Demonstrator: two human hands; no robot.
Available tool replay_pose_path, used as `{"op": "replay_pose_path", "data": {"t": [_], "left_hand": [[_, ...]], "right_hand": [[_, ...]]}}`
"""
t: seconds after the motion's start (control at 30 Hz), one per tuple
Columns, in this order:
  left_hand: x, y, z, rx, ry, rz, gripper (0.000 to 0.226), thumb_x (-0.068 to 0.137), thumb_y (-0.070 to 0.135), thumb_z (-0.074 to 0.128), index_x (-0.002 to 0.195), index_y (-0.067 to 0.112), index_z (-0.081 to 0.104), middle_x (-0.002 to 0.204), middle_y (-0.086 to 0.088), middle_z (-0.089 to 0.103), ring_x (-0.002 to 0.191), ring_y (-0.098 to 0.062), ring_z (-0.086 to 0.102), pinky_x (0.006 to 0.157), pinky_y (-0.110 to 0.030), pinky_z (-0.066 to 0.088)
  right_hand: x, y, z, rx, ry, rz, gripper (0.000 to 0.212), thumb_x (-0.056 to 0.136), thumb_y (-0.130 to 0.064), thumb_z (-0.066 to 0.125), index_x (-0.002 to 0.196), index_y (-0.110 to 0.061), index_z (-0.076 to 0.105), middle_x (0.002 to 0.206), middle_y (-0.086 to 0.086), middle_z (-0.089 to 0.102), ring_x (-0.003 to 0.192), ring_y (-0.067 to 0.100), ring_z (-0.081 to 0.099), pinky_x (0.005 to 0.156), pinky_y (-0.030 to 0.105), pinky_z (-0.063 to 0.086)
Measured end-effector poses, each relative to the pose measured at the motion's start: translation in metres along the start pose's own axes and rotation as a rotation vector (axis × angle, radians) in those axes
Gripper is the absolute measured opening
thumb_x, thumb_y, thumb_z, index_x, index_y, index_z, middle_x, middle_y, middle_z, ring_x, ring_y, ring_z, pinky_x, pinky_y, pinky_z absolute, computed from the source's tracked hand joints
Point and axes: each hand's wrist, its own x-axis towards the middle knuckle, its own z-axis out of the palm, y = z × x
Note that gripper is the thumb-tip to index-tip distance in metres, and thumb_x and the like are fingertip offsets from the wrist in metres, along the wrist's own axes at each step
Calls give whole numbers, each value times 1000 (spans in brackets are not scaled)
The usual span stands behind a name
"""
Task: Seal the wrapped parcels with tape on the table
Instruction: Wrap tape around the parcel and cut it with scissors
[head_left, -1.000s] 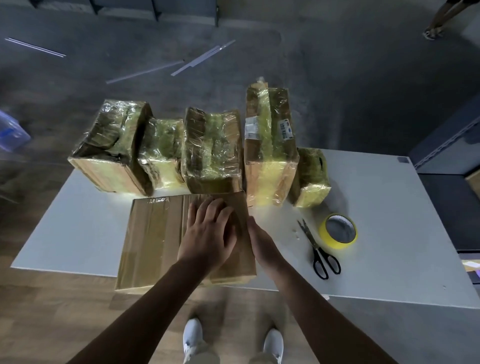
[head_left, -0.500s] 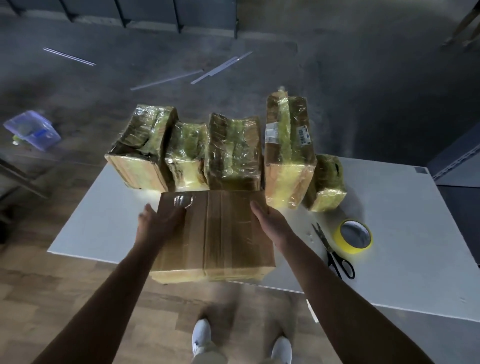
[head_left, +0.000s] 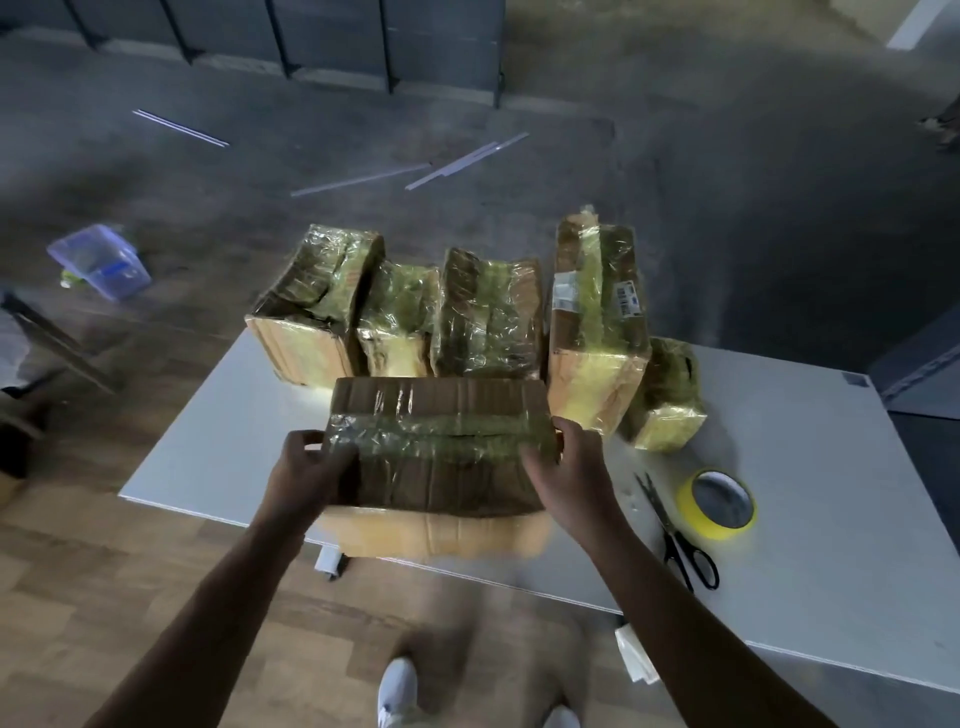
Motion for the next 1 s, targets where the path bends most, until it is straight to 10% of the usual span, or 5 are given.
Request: {"op": "replay_pose_path", "data": {"t": [0.2,0.37,0.73,0.87,1.0], "left_hand": [[-17,-8,36,893,200,527,51,97,29,36,143,5,36,150,-23,33,140,-42,29,110,-58,24],[-6,-13,62,1081,-125,801,63,96,42,19,148,6,27,155,-11,30,145,-25,14,120,-44,14],[-4,-21,34,935,4,481,84,84,68,4,151,19,-5,157,3,-12,146,-13,-11,118,-42,5],[2,-21,23,531,32,351,67,96,51,41,152,21,19,159,-14,16,138,-38,34,95,-52,48],[13,-26,6,132,-149,109,49,94,33,57,131,3,42,106,-17,64,77,-16,69,59,-29,57]], "right_hand": [[-14,-13,35,-571,202,-442,61,84,-24,63,137,0,46,141,22,46,127,35,48,103,48,45],[-4,-18,68,-551,-79,-772,48,100,-29,33,134,-2,51,144,15,46,138,28,38,107,49,39],[-7,31,27,-470,59,-481,54,101,-41,31,145,-12,38,156,12,23,145,22,18,111,37,29],[-14,19,25,21,13,-233,62,97,-24,55,151,-13,26,155,11,25,140,14,23,95,-5,25],[-11,15,23,378,-127,188,63,96,-31,54,150,-17,25,124,-9,54,106,14,59,76,13,48]]}}
